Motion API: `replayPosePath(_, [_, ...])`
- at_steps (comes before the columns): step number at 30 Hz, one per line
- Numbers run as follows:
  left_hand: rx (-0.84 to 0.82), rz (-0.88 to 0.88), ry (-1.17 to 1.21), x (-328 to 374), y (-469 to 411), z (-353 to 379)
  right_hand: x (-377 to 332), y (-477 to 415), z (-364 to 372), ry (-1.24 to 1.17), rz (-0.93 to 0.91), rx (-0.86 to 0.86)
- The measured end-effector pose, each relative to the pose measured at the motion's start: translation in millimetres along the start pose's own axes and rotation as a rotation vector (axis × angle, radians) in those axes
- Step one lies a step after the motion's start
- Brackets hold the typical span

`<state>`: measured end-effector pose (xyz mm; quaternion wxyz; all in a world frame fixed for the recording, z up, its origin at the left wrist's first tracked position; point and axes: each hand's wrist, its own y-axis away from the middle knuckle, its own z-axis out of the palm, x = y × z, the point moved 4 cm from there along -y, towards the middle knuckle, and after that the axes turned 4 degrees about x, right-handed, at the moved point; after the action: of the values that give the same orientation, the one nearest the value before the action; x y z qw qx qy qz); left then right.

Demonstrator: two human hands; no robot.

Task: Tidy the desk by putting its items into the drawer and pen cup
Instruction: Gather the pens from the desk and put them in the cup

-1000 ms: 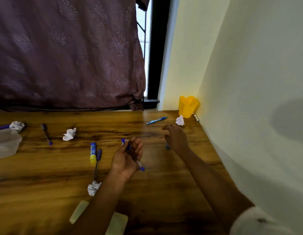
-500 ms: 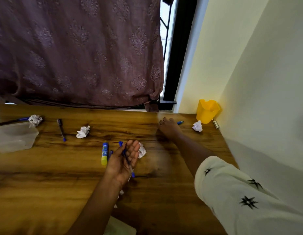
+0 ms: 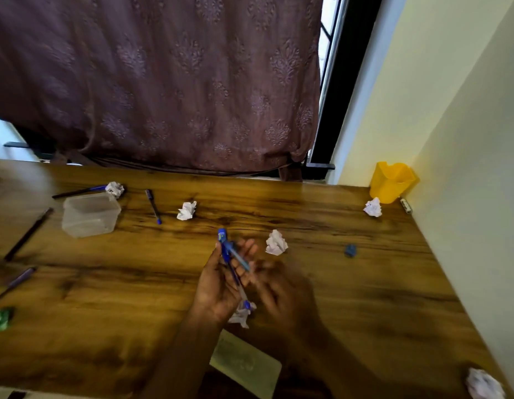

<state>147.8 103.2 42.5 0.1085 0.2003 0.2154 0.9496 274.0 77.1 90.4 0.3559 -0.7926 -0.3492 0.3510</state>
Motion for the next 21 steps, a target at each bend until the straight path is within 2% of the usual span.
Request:
replayPosePath(4, [-0.055,0.037,-0.009,30.0,7.4,-17.6,-37.3,19.7,24.7,-0.165,0.041,-0.066])
replayPosePath(8, [-0.014,0.04,0.002,56.3,26.9,-28.4,-51.4,14.6,43.9,-0.137,0.003,-0.135])
replayPosePath(10, [0.002,0.073,0.007,70.9,30.5,-36.9,-49.4,3.1,47.5,-0.185,0.146,-0.167])
replayPosePath(12, [0.034,0.098,0.001,83.3,35.4,-45.0,-32.6,-6.4,52.0,-0.239,0.459,-0.14])
replayPosePath(14, [0.047,0.093,-0.001,93.3,38.5,-55.9,-8.1,-12.2,65.8,-0.064,0.699,-0.203])
replayPosePath(16, [0.04,0.077,0.015,99.2,41.6,-66.0,11.4,-13.3,84.7,0.238,0.796,-0.438])
replayPosePath(18, [0.018,0.062,0.032,104.9,45.3,-72.3,19.0,-10.2,103.1,0.409,0.87,-0.618])
replayPosePath(21, [0.022,0.03,0.053,110.1,49.4,-79.8,19.6,-9.1,119.2,0.478,0.962,-0.642])
